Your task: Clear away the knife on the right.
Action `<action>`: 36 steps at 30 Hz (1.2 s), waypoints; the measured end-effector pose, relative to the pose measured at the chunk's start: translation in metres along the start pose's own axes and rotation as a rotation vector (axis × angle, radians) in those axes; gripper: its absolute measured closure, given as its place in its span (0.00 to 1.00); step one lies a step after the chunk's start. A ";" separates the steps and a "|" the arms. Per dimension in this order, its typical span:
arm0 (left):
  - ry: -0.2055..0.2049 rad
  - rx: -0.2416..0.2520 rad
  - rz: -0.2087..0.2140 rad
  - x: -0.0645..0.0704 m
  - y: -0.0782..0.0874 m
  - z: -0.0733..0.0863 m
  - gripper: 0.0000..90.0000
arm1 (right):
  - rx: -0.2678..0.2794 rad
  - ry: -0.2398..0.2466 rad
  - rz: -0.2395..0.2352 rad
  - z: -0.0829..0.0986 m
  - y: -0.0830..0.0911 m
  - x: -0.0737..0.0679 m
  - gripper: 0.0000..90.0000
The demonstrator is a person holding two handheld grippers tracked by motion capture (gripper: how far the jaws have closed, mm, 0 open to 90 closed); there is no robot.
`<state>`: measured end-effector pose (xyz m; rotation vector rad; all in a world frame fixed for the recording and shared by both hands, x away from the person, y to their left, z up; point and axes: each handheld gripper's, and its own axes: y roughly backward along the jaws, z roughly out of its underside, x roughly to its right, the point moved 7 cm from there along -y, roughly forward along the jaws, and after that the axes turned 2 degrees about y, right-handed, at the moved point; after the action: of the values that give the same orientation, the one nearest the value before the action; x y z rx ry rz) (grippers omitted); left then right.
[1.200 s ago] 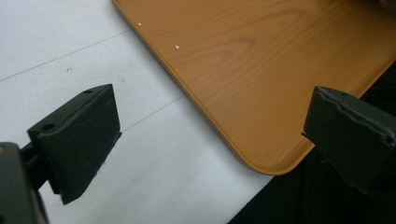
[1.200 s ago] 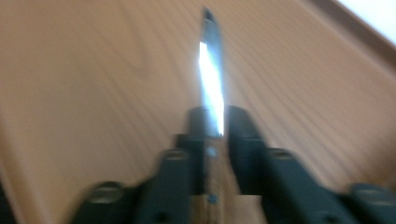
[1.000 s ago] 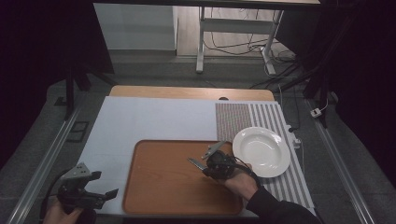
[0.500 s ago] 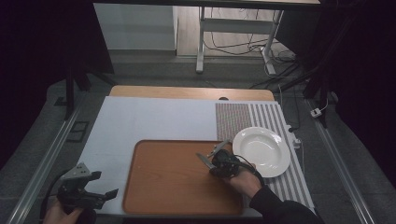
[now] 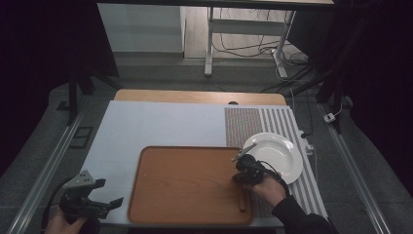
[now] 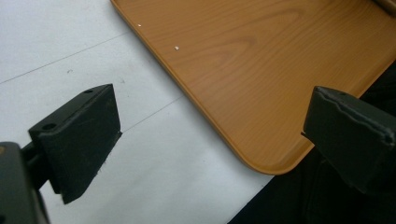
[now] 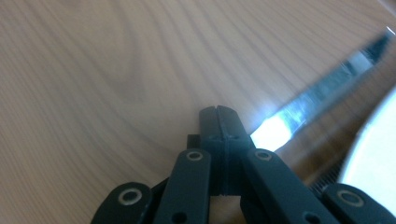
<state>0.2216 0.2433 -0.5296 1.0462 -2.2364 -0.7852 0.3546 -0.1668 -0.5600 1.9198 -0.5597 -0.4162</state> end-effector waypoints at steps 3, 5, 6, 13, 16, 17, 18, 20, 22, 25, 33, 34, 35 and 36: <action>0.000 0.000 -0.003 0.000 0.000 0.000 0.05 | -0.001 -0.008 0.005 0.003 0.002 0.004 1.00; -0.001 0.000 -0.004 0.000 0.000 0.000 0.05 | -0.004 -0.014 0.006 0.004 0.002 0.005 1.00; -0.001 0.000 -0.004 0.000 0.000 0.000 0.05 | -0.005 -0.015 0.007 0.004 0.003 0.005 1.00; 0.001 0.000 -0.003 0.000 0.000 0.000 0.05 | 0.067 -0.024 0.009 -0.004 0.007 0.003 0.97; 0.002 0.000 -0.001 0.000 0.000 0.000 0.05 | 0.103 -0.025 0.010 -0.008 0.012 0.002 0.90; 0.002 0.000 -0.001 0.000 0.000 0.000 0.05 | 0.113 -0.026 0.015 -0.009 0.013 0.002 0.88; 0.003 -0.001 0.001 0.000 0.000 0.000 0.05 | 0.122 -0.030 0.015 -0.010 0.015 0.002 0.85; 0.005 0.000 0.001 0.000 0.000 0.000 0.05 | 0.145 -0.027 0.017 -0.013 0.018 0.000 0.81; 0.006 0.001 0.001 0.000 0.000 0.000 0.05 | 0.166 -0.027 0.023 -0.015 0.021 -0.001 0.76; 0.006 0.000 0.000 0.000 0.000 0.000 0.04 | 0.183 -0.022 0.028 -0.017 0.026 -0.003 0.69; 0.007 0.000 0.000 0.000 0.000 0.000 0.04 | 0.211 -0.016 0.034 -0.018 0.032 -0.006 0.49; 0.007 0.001 0.000 0.000 0.000 0.000 0.04 | 0.216 -0.022 0.035 -0.018 0.033 -0.006 0.47; 0.007 0.001 0.002 0.000 0.000 0.000 0.04 | 0.222 -0.024 0.027 -0.018 0.034 -0.006 0.44; 0.007 0.001 0.004 0.000 0.000 0.000 0.04 | 0.224 -0.026 0.030 -0.018 0.035 -0.006 0.41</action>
<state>0.2219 0.2437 -0.5295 1.0436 -2.2319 -0.7780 0.3522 -0.1621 -0.5207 2.1192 -0.6749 -0.3720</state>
